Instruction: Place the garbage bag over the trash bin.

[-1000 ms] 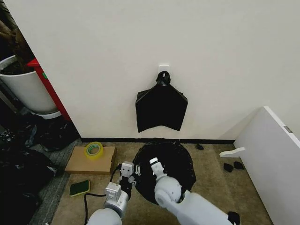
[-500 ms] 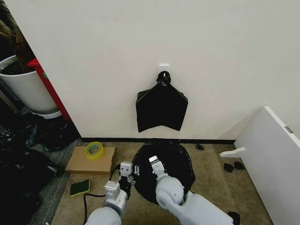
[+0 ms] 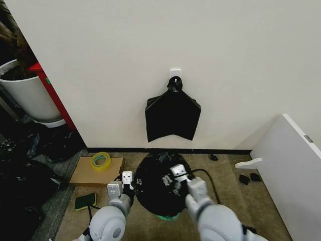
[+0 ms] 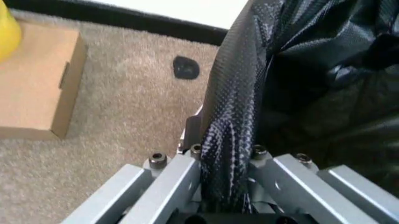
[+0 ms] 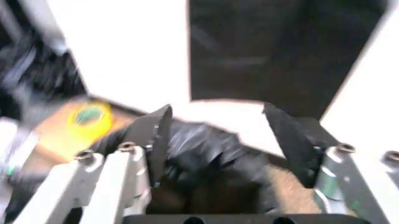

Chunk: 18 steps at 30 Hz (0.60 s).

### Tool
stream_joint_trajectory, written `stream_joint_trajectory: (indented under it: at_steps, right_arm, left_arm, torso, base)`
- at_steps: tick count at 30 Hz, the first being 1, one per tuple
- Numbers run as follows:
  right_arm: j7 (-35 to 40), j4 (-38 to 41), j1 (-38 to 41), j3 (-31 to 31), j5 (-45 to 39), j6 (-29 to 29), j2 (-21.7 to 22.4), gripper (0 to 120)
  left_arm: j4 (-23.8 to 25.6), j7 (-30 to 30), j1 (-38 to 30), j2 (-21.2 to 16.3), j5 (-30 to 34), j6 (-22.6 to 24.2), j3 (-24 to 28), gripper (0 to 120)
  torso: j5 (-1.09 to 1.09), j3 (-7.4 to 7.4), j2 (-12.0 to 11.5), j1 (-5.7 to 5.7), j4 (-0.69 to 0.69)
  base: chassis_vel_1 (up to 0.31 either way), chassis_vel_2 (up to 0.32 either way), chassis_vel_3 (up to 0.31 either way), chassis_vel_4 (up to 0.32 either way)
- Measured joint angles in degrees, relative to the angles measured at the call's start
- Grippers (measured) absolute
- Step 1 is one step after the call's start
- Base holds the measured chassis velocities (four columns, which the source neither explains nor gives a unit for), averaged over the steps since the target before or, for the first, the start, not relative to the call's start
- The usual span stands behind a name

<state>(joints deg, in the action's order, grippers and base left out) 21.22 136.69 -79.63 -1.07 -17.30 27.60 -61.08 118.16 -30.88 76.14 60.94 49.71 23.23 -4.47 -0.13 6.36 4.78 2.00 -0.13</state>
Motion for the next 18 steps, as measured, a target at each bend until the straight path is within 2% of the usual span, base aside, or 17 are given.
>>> stream_joint_trajectory:
  at_steps: [1, 4, 8, 9, 18]
  right_arm:
    - [-1.63, 0.66, -3.52, -2.57, 3.06, -2.81, -1.87, 66]
    - [-4.17, 1.26, -9.73, -5.86, 8.23, -7.57, -5.14, 77]
    - [-4.88, 1.29, -13.14, -7.34, 10.73, -9.87, -6.96, 89]
    - [-4.9, 1.24, -14.26, -7.77, 11.34, -10.62, -7.57, 95]
    - [-4.72, 0.2, -16.43, -8.2, 12.61, -12.46, -9.63, 100]
  left_arm:
    - [-0.77, -0.29, -0.79, 0.26, 2.07, 0.29, 0.04, 1]
    - [-2.51, -2.14, -2.86, 0.8, 7.76, 0.64, 0.0, 1]
    - [-4.05, -4.57, -5.21, 1.13, 14.12, 1.34, 0.12, 1]
    - [-4.87, -5.38, -6.03, 1.26, 15.52, 1.38, 0.33, 1]
    - [-6.57, -8.55, -8.43, 1.97, 19.7, 1.27, 0.41, 1]
  torso:
    - [0.0, 0.0, 0.0, 0.0, -0.02]
    - [0.0, 0.0, 0.0, 0.0, -0.01]
    - [0.0, 0.0, 0.0, 0.0, -0.01]
    - [-0.01, 0.0, 0.0, 0.0, -0.01]
    - [0.0, 0.0, 0.0, 0.0, 0.0]
  base:
    - [0.0, 0.0, 0.0, 0.0]
    - [0.0, 0.0, 0.0, 0.0]
    - [0.0, 0.0, 0.0, 0.0]
    - [0.0, 0.0, 0.0, 0.0]
    - [0.0, 0.0, 0.0, 0.0]
